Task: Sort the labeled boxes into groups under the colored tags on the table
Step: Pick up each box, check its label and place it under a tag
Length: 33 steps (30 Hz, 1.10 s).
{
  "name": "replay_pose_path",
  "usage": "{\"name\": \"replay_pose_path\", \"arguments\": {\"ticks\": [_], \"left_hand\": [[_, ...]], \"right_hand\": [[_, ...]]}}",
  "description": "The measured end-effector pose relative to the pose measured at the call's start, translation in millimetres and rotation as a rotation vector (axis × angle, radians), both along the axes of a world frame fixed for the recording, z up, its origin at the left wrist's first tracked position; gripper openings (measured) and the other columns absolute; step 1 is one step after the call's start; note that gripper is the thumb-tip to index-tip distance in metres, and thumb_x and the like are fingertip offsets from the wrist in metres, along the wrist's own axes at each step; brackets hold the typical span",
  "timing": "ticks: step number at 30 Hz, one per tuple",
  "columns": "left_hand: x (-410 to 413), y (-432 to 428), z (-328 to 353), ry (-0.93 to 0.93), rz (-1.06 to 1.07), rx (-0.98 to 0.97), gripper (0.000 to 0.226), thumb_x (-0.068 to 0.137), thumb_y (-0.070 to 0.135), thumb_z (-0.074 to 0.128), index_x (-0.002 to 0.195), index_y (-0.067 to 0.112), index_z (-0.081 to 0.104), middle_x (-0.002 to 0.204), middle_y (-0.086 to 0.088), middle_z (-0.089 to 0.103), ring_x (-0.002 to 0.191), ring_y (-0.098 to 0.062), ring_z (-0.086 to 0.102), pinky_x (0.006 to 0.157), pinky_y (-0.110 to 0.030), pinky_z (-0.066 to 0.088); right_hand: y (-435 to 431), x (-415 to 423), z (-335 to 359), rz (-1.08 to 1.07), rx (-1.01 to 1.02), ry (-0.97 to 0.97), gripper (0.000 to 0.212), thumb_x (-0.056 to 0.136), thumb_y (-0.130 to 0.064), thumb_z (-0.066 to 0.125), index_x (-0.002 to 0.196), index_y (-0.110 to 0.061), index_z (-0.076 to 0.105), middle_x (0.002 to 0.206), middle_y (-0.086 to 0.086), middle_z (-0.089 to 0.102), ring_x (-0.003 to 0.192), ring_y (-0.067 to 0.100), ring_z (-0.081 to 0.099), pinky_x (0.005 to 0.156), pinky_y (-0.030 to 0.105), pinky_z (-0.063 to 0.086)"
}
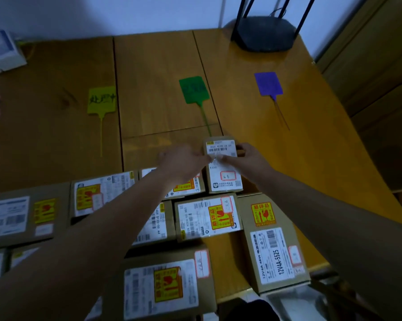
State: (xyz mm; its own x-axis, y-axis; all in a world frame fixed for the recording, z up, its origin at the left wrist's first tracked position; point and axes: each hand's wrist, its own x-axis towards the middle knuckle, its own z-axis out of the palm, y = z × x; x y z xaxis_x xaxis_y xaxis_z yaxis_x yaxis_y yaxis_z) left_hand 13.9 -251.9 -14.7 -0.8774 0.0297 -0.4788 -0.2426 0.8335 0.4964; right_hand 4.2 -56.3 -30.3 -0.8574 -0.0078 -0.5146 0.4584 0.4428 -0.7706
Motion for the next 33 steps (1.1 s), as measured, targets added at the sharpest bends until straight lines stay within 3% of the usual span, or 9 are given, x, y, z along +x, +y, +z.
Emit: {"name": "replay_pose_path", "arguments": {"ticks": [3,6,8,11,14,16,20,26,33], "left_hand": [[4,7,-1,0.106,0.138,0.159,0.056,0.089,0.067,0.054,0.077,0.018,0.077,0.054,0.004,0.061,0.062,-0.015,0.059,0.093,-0.050,0.047],[10,8,16,0.224,0.275,0.325,0.035,0.091,0.058,0.064,0.099,0.030,0.083,0.066,0.012,0.073,0.068,-0.006,0.069,0.072,-0.029,0.051],[11,7,36,0.297,0.404,0.542,0.025,0.092,0.046,0.071,0.106,0.028,0.082,0.081,0.018,0.079,0.079,0.003,0.074,0.060,-0.016,0.055],[12,3,75,0.356,0.539,0.784,0.022,0.094,0.029,0.073,0.115,0.026,0.077,0.101,0.014,0.080,0.094,-0.002,0.075,0.074,-0.017,0.060],[20,-5,125,0.372,0.578,0.979,0.024,0.096,0.020,0.071,0.118,0.027,0.073,0.103,0.013,0.080,0.094,-0.007,0.077,0.074,-0.024,0.062],[29,-11,159,0.425,0.583,0.989,0.028,0.096,0.019,0.071,0.123,0.026,0.073,0.107,0.011,0.080,0.097,-0.008,0.077,0.078,-0.028,0.064],[49,-25,215,0.499,0.556,0.957,0.028,0.096,0.022,0.070,0.105,0.047,0.075,0.107,0.017,0.079,0.098,-0.004,0.076,0.081,-0.029,0.064],[68,-30,247,0.519,0.535,0.935,0.027,0.098,0.023,0.068,0.117,0.042,0.072,0.106,0.020,0.078,0.098,0.000,0.074,0.076,-0.024,0.062],[67,-22,238,0.467,0.579,0.980,0.022,0.097,0.024,0.070,0.114,0.038,0.073,0.108,0.014,0.079,0.101,-0.004,0.074,0.077,-0.026,0.063]], "right_hand": [[0,0,1,-0.050,-0.057,0.063,0.061,0.083,-0.035,0.088,0.132,-0.013,0.058,0.119,0.009,0.076,0.097,0.026,0.079,0.084,0.046,0.067],[1,-1,16,-0.103,-0.155,0.157,0.062,0.080,-0.039,0.090,0.129,-0.019,0.058,0.108,0.003,0.077,0.089,0.017,0.080,0.071,0.033,0.067],[-1,-5,37,-0.127,-0.235,0.204,0.059,0.080,-0.041,0.089,0.127,-0.023,0.058,0.105,0.000,0.076,0.088,0.016,0.081,0.072,0.034,0.067],[-9,-14,83,-0.147,-0.385,0.278,0.051,0.088,-0.033,0.084,0.130,-0.022,0.060,0.109,0.005,0.074,0.088,0.016,0.081,0.070,0.034,0.067],[-18,-17,141,-0.124,-0.482,0.337,0.042,0.094,-0.028,0.078,0.133,-0.020,0.064,0.115,0.011,0.073,0.089,0.016,0.081,0.068,0.030,0.065],[-24,-14,177,-0.091,-0.499,0.363,0.042,0.094,-0.030,0.077,0.134,-0.021,0.066,0.120,0.010,0.072,0.095,0.019,0.080,0.073,0.031,0.066],[-31,6,225,-0.055,-0.534,0.405,0.035,0.096,-0.027,0.075,0.130,-0.023,0.069,0.121,0.009,0.074,0.103,0.020,0.078,0.077,0.030,0.066],[-32,28,252,-0.064,-0.552,0.417,0.032,0.099,-0.023,0.072,0.130,-0.018,0.070,0.125,0.014,0.073,0.109,0.026,0.076,0.089,0.042,0.066],[-24,30,253,-0.083,-0.531,0.419,0.025,0.095,-0.027,0.077,0.120,-0.026,0.074,0.114,0.005,0.078,0.101,0.019,0.079,0.078,0.033,0.065]]}}
